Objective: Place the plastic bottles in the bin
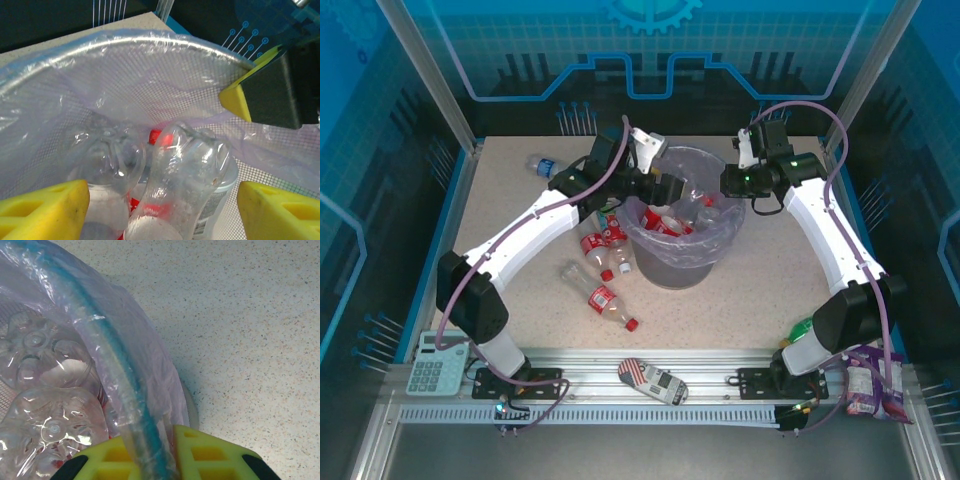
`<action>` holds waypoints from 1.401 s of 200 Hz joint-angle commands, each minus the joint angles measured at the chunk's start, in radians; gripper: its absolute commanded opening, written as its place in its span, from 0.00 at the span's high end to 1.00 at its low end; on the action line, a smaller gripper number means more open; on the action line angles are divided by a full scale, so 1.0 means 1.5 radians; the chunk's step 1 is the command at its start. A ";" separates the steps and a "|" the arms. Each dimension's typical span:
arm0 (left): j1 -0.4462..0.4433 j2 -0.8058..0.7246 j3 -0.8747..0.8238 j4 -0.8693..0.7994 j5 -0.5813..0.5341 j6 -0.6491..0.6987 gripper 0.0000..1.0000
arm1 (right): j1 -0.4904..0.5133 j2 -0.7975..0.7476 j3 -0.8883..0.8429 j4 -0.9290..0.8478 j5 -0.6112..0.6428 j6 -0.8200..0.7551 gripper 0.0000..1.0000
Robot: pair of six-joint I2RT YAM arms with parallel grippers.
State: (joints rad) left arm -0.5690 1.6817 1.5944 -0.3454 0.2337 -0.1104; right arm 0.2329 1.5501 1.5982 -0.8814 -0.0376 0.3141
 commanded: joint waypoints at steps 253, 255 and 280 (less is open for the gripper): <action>0.446 0.398 0.271 -0.118 -0.136 -0.492 0.06 | 0.014 -0.024 -0.004 -0.002 -0.036 -0.006 0.75; 0.446 0.405 0.280 -0.123 -0.137 -0.490 0.06 | 0.014 -0.025 -0.005 -0.002 -0.036 -0.006 0.76; 0.446 0.472 0.350 -0.155 -0.142 -0.460 0.06 | 0.014 -0.026 -0.005 -0.002 -0.031 -0.007 0.76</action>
State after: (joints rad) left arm 0.0982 2.3119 2.0293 -0.4603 0.0467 -0.8513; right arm 0.2405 1.5463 1.5967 -0.8745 -0.0711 0.3103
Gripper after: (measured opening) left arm 0.941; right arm 0.245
